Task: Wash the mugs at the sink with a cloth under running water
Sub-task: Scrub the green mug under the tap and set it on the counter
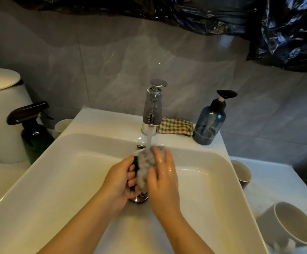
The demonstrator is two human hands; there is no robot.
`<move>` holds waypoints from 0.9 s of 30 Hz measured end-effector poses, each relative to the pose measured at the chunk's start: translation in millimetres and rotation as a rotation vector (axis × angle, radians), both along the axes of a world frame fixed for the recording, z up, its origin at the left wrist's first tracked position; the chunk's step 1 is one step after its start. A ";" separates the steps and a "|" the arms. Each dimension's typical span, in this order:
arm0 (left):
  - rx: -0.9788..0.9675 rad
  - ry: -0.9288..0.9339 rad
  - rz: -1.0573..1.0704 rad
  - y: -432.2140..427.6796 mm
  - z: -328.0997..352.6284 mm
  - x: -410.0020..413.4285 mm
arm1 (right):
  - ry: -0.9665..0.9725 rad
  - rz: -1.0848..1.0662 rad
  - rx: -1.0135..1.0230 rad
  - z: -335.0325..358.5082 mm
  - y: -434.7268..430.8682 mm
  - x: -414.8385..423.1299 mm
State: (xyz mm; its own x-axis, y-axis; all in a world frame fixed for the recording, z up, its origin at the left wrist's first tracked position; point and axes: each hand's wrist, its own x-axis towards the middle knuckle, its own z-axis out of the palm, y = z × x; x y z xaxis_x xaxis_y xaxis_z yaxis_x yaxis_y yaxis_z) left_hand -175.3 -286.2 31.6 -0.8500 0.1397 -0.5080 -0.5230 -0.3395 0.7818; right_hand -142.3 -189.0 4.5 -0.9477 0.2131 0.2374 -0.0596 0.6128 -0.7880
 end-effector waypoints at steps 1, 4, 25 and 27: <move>0.023 0.009 0.022 -0.2 0.2 0.5 | -0.018 0.064 0.070 -0.7 -4.9 4.1; 0.022 0.031 0.004 2.6 -2.5 5.6 | -0.135 0.096 0.189 -2.0 -10.5 4.7; 0.109 -0.081 -0.042 0.4 -5.4 5.0 | 0.075 -0.055 0.169 -18.4 -1.8 -2.5; 0.087 -0.070 -0.058 -1.4 -5.6 5.1 | 0.166 -0.058 0.385 -24.6 -4.5 -0.1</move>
State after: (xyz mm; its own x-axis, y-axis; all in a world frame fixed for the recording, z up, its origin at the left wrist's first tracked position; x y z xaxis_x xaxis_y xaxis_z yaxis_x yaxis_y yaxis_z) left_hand -170.2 -287.7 26.0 -0.8020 0.2334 -0.5498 -0.5961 -0.3718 0.7117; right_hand -142.4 -193.5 -20.1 -0.8791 0.1311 0.4582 -0.1227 0.8667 -0.4835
